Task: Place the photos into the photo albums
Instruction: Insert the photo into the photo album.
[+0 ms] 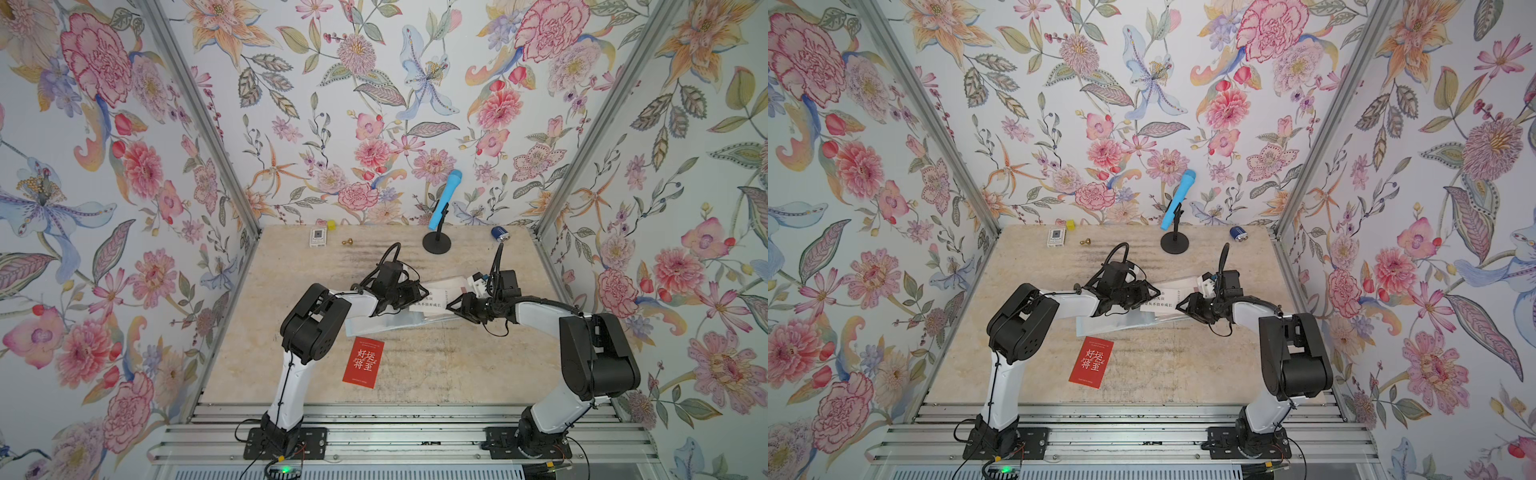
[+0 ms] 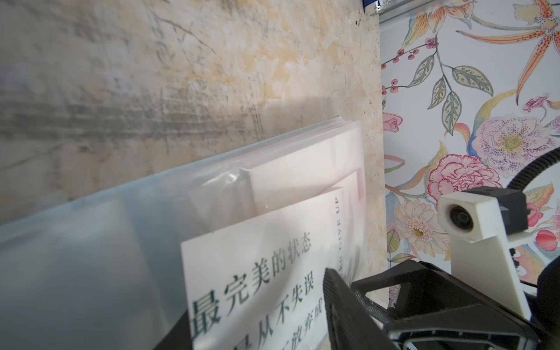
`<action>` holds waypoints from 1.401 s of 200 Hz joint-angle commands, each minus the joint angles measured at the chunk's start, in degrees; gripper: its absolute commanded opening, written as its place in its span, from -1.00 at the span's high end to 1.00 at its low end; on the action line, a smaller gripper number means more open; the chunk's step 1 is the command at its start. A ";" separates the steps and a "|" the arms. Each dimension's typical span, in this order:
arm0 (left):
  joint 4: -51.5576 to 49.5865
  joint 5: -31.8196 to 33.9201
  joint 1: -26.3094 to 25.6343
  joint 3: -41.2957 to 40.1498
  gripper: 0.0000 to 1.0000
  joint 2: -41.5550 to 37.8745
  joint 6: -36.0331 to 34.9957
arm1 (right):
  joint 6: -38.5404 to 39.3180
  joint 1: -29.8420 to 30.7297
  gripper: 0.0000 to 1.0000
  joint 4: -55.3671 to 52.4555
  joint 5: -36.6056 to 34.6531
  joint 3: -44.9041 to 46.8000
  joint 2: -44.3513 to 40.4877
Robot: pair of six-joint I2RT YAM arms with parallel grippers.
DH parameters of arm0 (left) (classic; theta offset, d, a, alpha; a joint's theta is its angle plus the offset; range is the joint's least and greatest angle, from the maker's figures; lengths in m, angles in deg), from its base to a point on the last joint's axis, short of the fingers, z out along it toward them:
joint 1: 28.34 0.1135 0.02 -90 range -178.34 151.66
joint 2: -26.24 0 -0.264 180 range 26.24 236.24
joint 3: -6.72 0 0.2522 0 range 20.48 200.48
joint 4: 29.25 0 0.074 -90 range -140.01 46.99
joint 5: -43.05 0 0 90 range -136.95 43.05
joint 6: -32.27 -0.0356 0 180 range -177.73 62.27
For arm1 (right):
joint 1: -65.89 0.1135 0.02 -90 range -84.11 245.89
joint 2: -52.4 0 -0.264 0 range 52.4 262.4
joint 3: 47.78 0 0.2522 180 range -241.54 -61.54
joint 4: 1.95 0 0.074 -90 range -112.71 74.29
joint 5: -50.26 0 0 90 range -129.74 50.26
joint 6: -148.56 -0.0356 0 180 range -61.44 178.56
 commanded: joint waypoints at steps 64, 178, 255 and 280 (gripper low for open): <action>-11.09 4.57 -1.73 4.22 -0.46 -1.84 -7.45 | 0.89 -0.23 0.08 1.20 -2.72 0.97 -1.37; -27.09 6.77 -4.43 13.49 -0.92 -2.00 -14.46 | 0.59 -1.90 0.07 0.33 -7.13 1.00 -3.21; -30.80 5.18 -6.07 17.43 -0.99 -0.16 -15.11 | 1.20 -1.99 0.07 -0.48 -7.41 0.49 -3.31; -33.62 4.82 -6.63 19.23 -0.99 0.40 -16.25 | 1.33 -1.94 0.08 -0.48 -7.58 0.46 -3.16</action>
